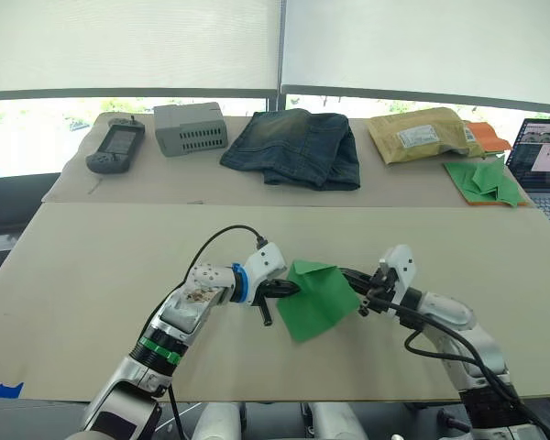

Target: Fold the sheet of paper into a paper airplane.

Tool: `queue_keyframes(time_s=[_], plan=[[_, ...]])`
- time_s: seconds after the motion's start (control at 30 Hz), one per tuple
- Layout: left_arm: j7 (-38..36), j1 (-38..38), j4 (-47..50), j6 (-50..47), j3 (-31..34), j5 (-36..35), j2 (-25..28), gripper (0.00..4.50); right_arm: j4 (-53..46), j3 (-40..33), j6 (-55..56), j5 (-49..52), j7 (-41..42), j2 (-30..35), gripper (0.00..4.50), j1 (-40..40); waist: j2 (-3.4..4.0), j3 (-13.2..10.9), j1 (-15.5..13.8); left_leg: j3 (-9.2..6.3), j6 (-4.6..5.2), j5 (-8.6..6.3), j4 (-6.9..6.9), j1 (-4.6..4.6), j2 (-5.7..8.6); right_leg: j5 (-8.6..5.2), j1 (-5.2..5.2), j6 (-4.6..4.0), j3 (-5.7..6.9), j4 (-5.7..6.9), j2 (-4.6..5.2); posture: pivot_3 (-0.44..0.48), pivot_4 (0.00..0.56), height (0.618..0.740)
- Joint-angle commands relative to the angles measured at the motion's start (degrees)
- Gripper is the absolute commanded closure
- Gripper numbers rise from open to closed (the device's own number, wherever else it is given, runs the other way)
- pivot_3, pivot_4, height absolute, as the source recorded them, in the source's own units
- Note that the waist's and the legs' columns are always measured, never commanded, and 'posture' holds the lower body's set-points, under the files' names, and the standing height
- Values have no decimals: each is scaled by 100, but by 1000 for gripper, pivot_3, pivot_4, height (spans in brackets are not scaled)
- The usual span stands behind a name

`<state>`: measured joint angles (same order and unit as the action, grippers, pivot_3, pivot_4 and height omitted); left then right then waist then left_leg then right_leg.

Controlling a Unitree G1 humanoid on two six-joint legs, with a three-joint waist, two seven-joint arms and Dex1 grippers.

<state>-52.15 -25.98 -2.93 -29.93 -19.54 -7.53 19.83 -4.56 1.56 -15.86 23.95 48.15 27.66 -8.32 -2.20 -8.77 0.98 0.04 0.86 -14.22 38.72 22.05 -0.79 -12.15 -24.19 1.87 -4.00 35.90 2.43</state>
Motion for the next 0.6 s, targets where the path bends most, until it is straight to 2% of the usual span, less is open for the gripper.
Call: queue_keyframes(time_s=[0.03,0.3,0.6], plan=[[288,69,-82,-85,216,1,-8,4473,-1,-52,-97,140,157,5,4500,-145,0,0,0,0,0,0,2,0,0,0,0,1,0,1,0,0,150,728],[691,231,145,-78,958,-436,-120,4473,380,65,37,-111,326,-23,4500,-323,2,-2,13,-1,0,0,2,3,-2,1,-8,0,0,2,0,0,150,728],[648,-74,123,-52,845,-588,-560,4473,342,82,37,-211,291,-125,4500,-269,3,-4,-18,0,0,0,15,18,5,9,-9,12,-2,-5,12,0,150,728]])
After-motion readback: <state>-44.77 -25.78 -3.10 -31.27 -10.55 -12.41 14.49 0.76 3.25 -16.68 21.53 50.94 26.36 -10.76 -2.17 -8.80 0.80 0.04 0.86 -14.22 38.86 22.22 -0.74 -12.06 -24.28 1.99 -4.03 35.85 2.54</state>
